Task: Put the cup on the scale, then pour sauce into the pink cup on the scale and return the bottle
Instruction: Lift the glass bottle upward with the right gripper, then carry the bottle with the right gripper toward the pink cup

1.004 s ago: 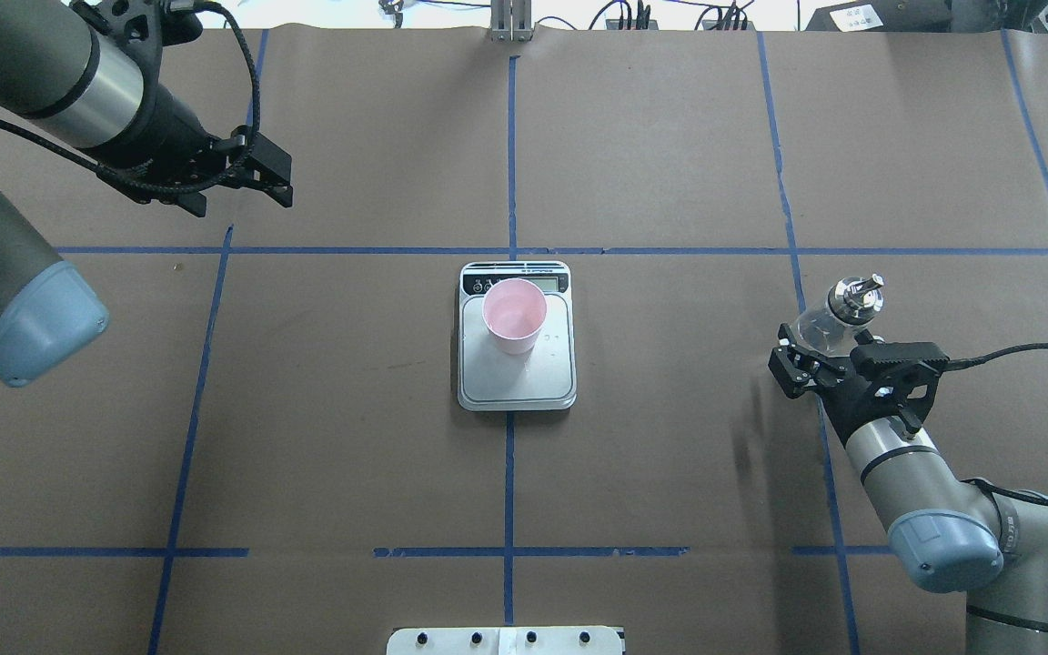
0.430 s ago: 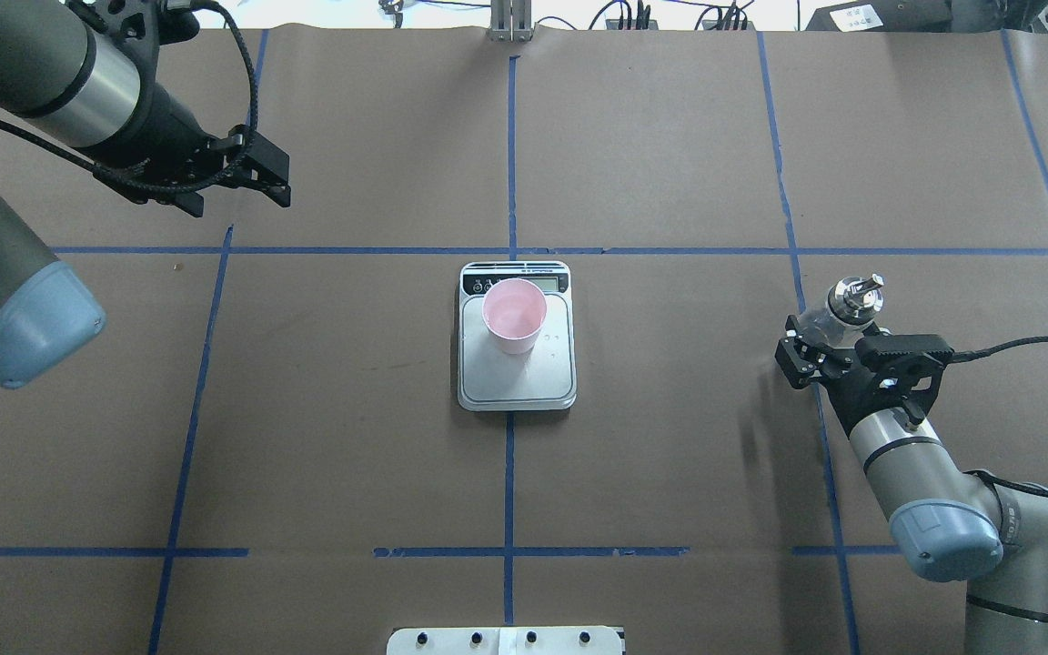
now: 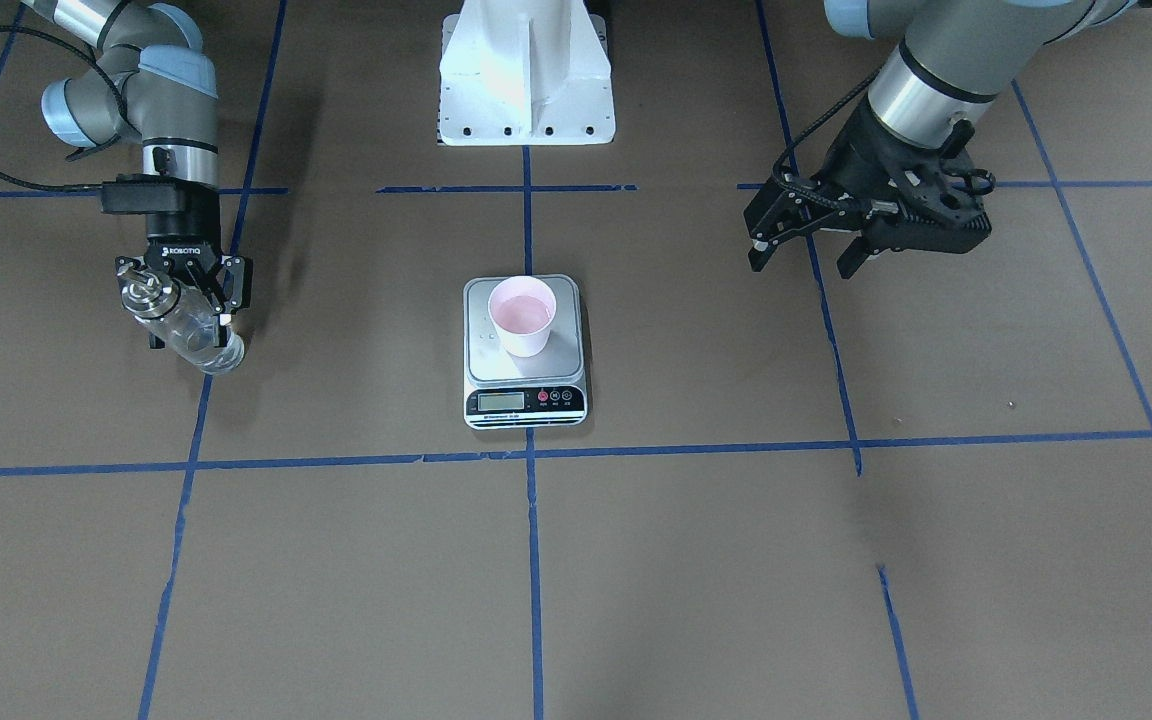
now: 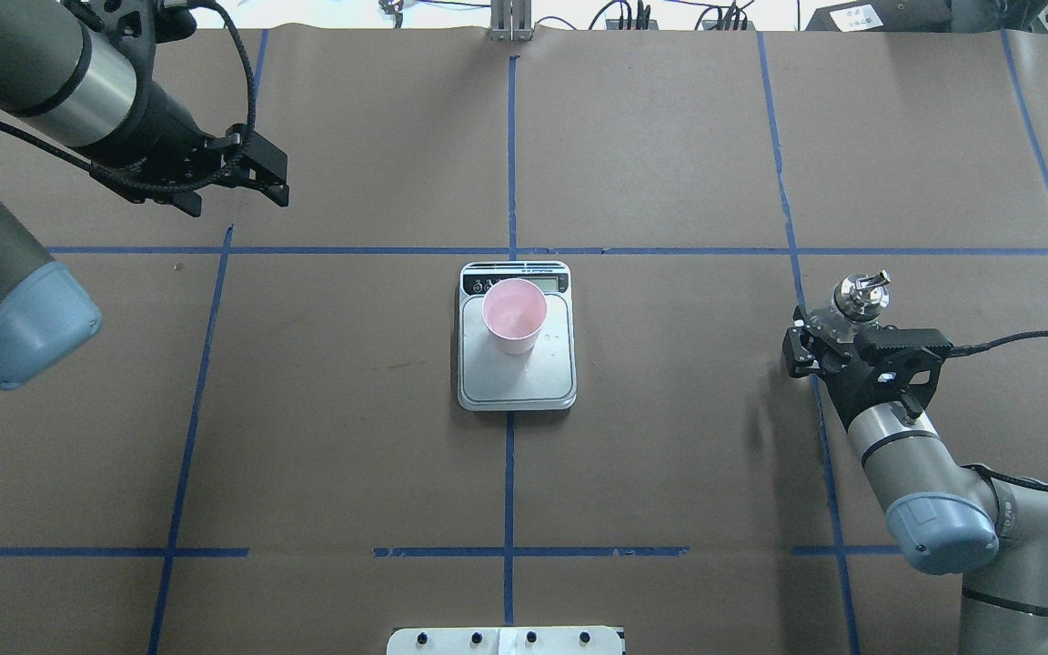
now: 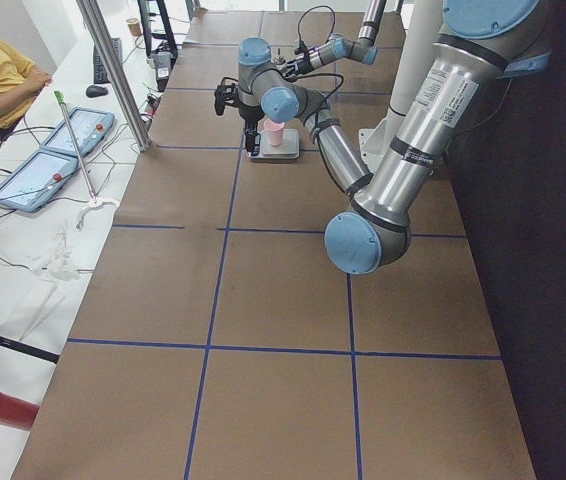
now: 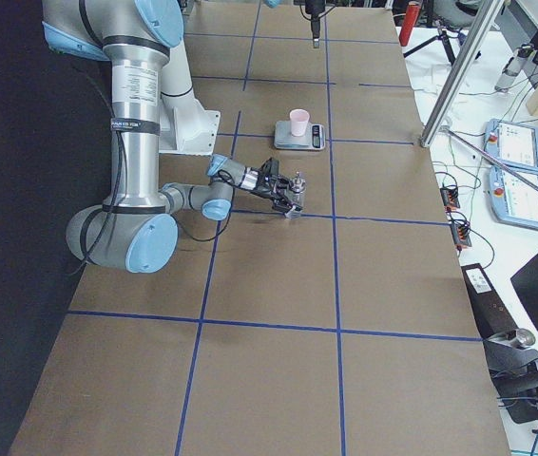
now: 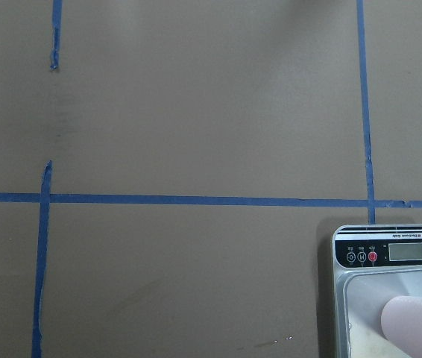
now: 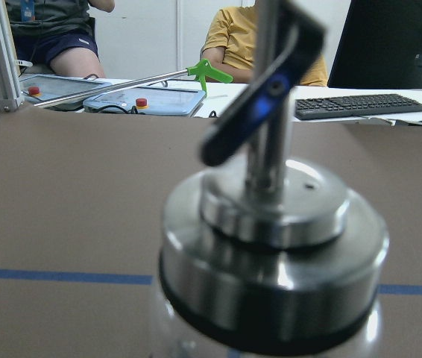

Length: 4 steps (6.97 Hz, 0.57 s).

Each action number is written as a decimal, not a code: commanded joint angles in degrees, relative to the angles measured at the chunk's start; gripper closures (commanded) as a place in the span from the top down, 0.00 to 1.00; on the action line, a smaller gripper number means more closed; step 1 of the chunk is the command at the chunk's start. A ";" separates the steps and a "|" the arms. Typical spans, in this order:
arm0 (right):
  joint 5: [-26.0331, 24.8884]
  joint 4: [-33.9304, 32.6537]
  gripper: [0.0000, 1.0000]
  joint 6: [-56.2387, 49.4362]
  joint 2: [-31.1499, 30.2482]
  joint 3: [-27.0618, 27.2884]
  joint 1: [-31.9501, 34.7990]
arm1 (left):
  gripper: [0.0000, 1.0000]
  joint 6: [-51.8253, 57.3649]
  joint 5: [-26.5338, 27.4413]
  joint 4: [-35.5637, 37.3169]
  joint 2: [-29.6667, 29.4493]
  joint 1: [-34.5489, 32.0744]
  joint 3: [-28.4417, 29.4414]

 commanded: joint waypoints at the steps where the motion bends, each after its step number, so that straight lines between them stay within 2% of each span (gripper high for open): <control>1: 0.24 -0.09 0.00 -6.91 5.01 -0.15 2.39 | 1.00 0.00 0.00 0.03 0.15 -0.02 -0.42; 3: 0.42 -0.35 0.00 -11.69 5.49 1.16 3.37 | 1.00 -0.09 0.00 0.03 0.24 0.07 -0.68; 4: 0.59 -2.26 0.00 -17.28 6.28 2.56 3.37 | 1.00 -0.09 0.00 0.03 0.33 0.07 -0.86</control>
